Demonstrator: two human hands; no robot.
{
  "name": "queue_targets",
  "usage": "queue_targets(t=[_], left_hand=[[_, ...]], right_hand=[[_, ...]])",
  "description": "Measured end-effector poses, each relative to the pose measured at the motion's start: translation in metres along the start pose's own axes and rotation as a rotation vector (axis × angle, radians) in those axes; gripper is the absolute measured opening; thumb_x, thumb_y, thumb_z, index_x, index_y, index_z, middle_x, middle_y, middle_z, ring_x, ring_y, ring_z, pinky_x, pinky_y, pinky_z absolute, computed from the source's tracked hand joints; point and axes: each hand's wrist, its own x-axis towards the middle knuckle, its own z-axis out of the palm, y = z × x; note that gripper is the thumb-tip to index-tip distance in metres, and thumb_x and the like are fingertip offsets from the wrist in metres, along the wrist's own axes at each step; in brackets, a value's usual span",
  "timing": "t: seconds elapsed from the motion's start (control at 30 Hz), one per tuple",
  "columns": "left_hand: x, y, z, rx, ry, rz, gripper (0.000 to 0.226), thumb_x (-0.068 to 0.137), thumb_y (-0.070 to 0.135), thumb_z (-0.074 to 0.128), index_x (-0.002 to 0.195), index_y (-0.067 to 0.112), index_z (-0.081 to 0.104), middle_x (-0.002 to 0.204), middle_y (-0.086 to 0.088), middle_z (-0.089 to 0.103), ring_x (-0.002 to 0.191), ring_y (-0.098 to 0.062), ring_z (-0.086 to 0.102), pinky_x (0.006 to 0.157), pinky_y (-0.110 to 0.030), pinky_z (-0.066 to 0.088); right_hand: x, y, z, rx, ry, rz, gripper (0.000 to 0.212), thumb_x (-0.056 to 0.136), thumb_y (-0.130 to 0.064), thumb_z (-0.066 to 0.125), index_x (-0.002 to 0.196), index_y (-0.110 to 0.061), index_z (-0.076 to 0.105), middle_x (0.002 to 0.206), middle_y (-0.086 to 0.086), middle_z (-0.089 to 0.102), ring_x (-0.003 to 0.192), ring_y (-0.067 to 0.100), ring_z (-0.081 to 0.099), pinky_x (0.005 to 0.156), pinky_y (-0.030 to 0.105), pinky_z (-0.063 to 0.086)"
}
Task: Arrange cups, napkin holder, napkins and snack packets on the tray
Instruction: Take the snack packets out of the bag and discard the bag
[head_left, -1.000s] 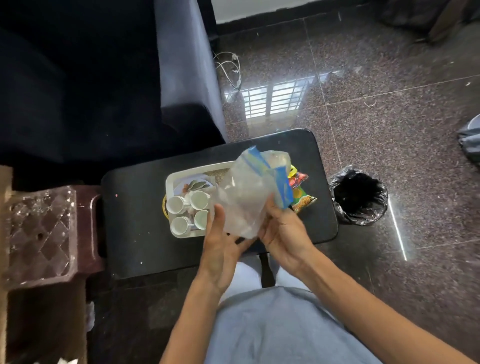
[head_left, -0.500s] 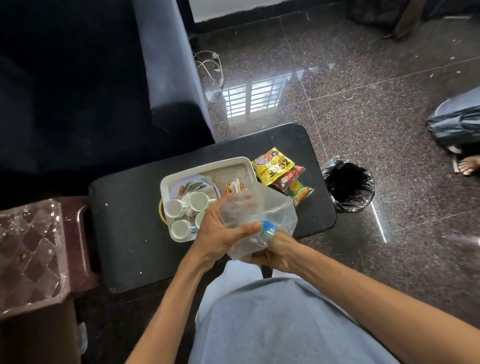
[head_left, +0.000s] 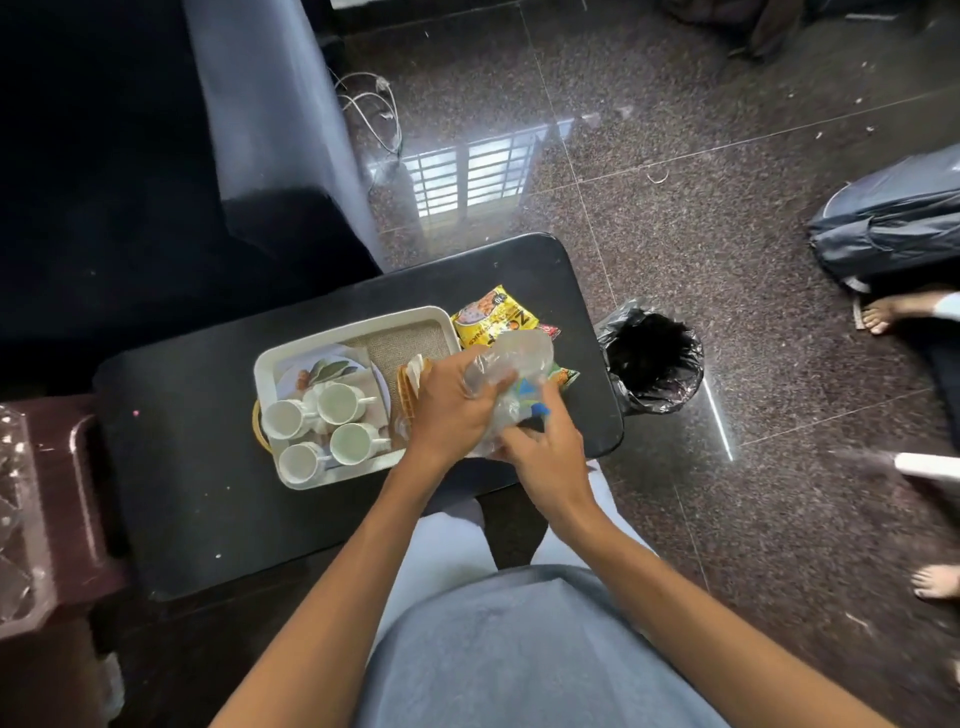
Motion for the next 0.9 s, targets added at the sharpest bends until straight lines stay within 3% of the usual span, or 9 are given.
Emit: queue_targets(t=[0.07, 0.17, 0.27, 0.37, 0.5, 0.57, 0.7, 0.77, 0.9], left_hand=[[0.009, 0.006, 0.023, 0.013, 0.027, -0.012, 0.009, 0.094, 0.024, 0.072, 0.096, 0.016, 0.075, 0.077, 0.011, 0.068, 0.071, 0.004, 0.066, 0.057, -0.003, 0.044], [0.019, 0.009, 0.070, -0.062, 0.009, -0.175, 0.008, 0.093, 0.029, 0.073, 0.089, 0.022, 0.072, 0.076, 0.012, 0.071, 0.073, -0.003, 0.069, 0.063, -0.013, 0.051], [0.025, 0.011, 0.122, -0.432, -0.078, -0.416, 0.009, 0.090, 0.023, 0.077, 0.099, 0.020, 0.078, 0.095, -0.003, 0.082, 0.090, -0.021, 0.078, 0.072, -0.027, 0.061], [0.045, 0.017, 0.180, -0.628, -0.166, -0.480, 0.022, 0.092, 0.026, 0.072, 0.113, 0.019, 0.076, 0.114, -0.007, 0.078, 0.106, -0.022, 0.074, 0.087, -0.030, 0.060], [0.079, 0.018, 0.249, -0.496, 0.068, -0.510, 0.030, 0.096, 0.029, 0.068, 0.126, 0.033, 0.065, 0.124, 0.008, 0.062, 0.121, -0.014, 0.061, 0.099, -0.029, 0.050], [0.089, 0.011, 0.269, -0.566, 0.147, -0.562, 0.024, 0.099, 0.027, 0.065, 0.122, 0.033, 0.068, 0.120, 0.007, 0.067, 0.111, -0.006, 0.067, 0.090, -0.023, 0.055], [0.093, -0.009, 0.286, -0.663, 0.135, -0.565, 0.017, 0.095, 0.033, 0.065, 0.107, 0.037, 0.076, 0.107, 0.008, 0.078, 0.104, -0.011, 0.074, 0.081, -0.023, 0.061], [0.090, -0.019, 0.289, -0.648, 0.099, -0.548, 0.024, 0.086, 0.044, 0.065, 0.107, 0.039, 0.076, 0.108, 0.008, 0.078, 0.104, -0.011, 0.074, 0.083, -0.026, 0.061], [0.086, -0.043, 0.290, -0.662, 0.137, -0.551, 0.030, 0.080, 0.047, 0.067, 0.106, 0.037, 0.077, 0.107, 0.005, 0.079, 0.101, -0.015, 0.075, 0.084, -0.029, 0.061]], right_hand=[[0.009, 0.000, -0.028, 0.163, -0.181, 0.057, 0.051, 0.084, -0.016, 0.067, 0.132, -0.033, 0.056, 0.117, 0.004, 0.070, 0.105, 0.022, 0.070, 0.090, 0.043, 0.058], [0.029, 0.008, -0.079, 0.075, -0.271, 0.065, 0.060, 0.080, -0.043, 0.077, 0.135, -0.031, 0.056, 0.120, -0.001, 0.071, 0.107, 0.017, 0.070, 0.094, 0.039, 0.056], [0.058, 0.024, -0.129, -0.094, -0.148, 0.005, 0.041, 0.074, -0.043, 0.082, 0.111, -0.033, 0.071, 0.088, -0.010, 0.077, 0.075, 0.011, 0.072, 0.071, 0.029, 0.059], [0.103, 0.055, -0.186, -0.200, 0.010, 0.014, 0.019, 0.078, -0.034, 0.083, 0.089, -0.021, 0.075, 0.063, -0.012, 0.068, 0.051, -0.003, 0.054, 0.053, 0.017, 0.044], [0.172, 0.106, -0.254, -0.265, 0.260, 0.106, 0.027, 0.081, -0.039, 0.078, 0.094, -0.016, 0.073, 0.087, 0.001, 0.074, 0.083, 0.020, 0.071, 0.073, 0.035, 0.055], [0.206, 0.136, -0.281, -0.316, 0.374, 0.175, 0.034, 0.084, -0.043, 0.074, 0.099, -0.014, 0.064, 0.091, -0.002, 0.066, 0.095, 0.025, 0.065, 0.076, 0.033, 0.048], [0.277, 0.193, -0.308, -0.328, 0.444, 0.321, 0.046, 0.091, -0.037, 0.067, 0.120, -0.010, 0.045, 0.116, 0.015, 0.056, 0.101, 0.032, 0.058, 0.085, 0.049, 0.053], [0.306, 0.221, -0.311, -0.397, 0.450, 0.360, 0.044, 0.092, -0.032, 0.065, 0.122, -0.008, 0.044, 0.121, 0.020, 0.053, 0.104, 0.032, 0.053, 0.088, 0.049, 0.050], [0.358, 0.276, -0.309, -0.444, 0.472, 0.446, 0.053, 0.088, -0.026, 0.070, 0.130, -0.003, 0.048, 0.138, 0.022, 0.041, 0.129, 0.035, 0.041, 0.103, 0.046, 0.042]])
